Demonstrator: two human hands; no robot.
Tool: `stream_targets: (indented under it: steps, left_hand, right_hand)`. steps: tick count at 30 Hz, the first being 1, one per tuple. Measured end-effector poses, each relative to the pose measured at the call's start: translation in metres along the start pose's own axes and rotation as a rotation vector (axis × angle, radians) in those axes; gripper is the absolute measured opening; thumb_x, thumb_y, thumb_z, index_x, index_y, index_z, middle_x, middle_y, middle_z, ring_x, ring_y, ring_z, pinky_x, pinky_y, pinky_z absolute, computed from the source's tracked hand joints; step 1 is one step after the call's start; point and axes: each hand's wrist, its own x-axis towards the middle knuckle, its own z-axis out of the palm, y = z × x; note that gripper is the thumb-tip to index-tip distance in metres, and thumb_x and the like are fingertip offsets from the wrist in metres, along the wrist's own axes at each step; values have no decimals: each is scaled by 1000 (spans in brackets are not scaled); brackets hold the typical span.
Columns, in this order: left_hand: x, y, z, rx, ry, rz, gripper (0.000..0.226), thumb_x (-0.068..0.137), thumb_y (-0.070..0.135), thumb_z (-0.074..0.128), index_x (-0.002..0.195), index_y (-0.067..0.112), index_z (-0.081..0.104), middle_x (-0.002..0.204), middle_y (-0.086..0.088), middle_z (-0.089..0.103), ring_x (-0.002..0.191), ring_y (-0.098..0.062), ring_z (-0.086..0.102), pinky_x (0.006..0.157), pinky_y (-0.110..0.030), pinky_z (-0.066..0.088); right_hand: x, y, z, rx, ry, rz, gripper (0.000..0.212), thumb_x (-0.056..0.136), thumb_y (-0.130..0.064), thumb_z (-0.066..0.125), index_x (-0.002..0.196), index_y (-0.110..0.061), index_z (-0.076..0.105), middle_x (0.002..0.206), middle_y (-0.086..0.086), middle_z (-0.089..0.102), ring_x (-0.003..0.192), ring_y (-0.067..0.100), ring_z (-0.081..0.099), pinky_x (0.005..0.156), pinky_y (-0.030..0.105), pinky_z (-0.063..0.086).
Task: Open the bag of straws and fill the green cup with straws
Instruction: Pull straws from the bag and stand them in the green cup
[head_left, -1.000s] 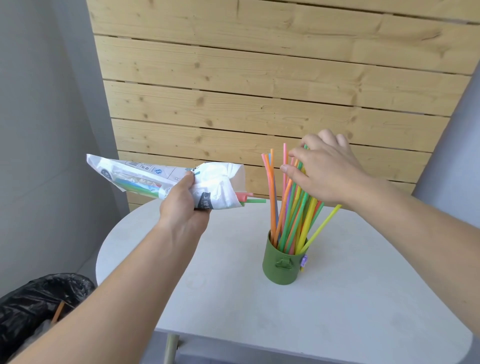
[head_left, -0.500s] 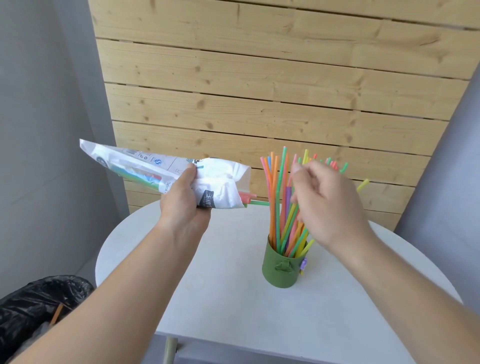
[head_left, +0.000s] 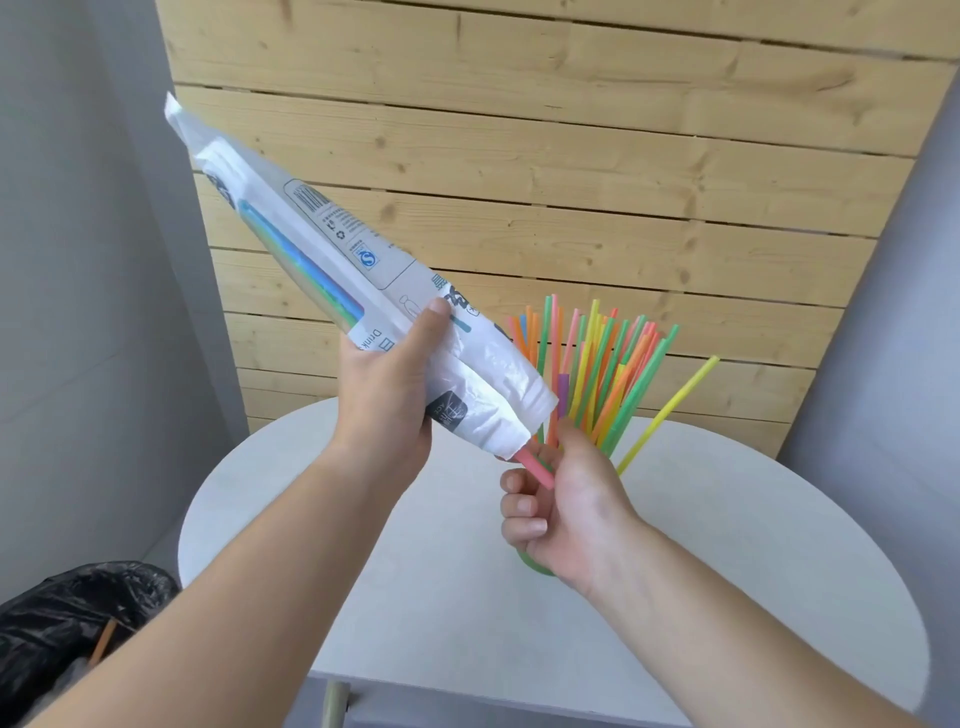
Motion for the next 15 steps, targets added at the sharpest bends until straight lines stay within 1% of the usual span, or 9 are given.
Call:
stream_targets:
  steps: [2,5,8,9,11,13,15]
  left_hand:
    - [1,-2,0,2,3,0,23,100,8,70,122,10,65,100,-5,72,93,-24,72,94,-48,59]
    - [2,-4,-3,-12,36,-15,37,99,8,71,134,3,62,102,-5,73,94,-22,73,91,-44,61]
    - [3,-5,-5,-50,85,-30,46,98,10,73,140,1,57,103,-5,73,94,-22,74,86,-39,62]
    - [2,-4,-6,-47,83,-28,43,98,10,73,138,1,59,103,-5,73,93,-22,73,86,-39,62]
    - [2,-3,-5,-17,36,-2,30,99,9,71,128,5,64,101,-5,73,94,-23,73,90,-43,60]
    - [0,-1,-2,16,-36,30,22,99,6,70,121,9,66,103,-8,72,96,-26,72,93,-47,60]
    - [-1,-1,0,36,-79,54,17,100,5,69,115,11,68,102,-9,72,96,-27,71,93,-47,59]
  right_hand:
    - [1,1,-1,23,-7,2,48,99,-51,38,80,-11,58,54,3,44,36,13,29,35,14,18]
    - [2,0,-3,29,-15,-1,42,99,-43,40,79,-11,60,54,2,43,35,11,28,34,13,16]
    - [2,-3,-6,15,-35,-20,38,99,-42,46,81,-12,58,56,3,46,34,10,31,33,14,17]
    - [2,-3,-6,1,-40,-28,38,98,-43,48,79,-12,58,56,4,48,34,11,32,34,14,18]
    - [2,-3,-6,-30,-43,-45,36,97,-40,52,74,-13,57,57,4,51,36,11,33,34,14,18]
    - [2,-2,-5,-42,-53,-61,28,94,-33,56,74,-15,53,58,4,52,37,10,33,33,14,18]
    - [3,-1,-4,-32,-70,-71,20,91,-28,60,76,-15,54,58,2,50,37,9,32,33,15,18]
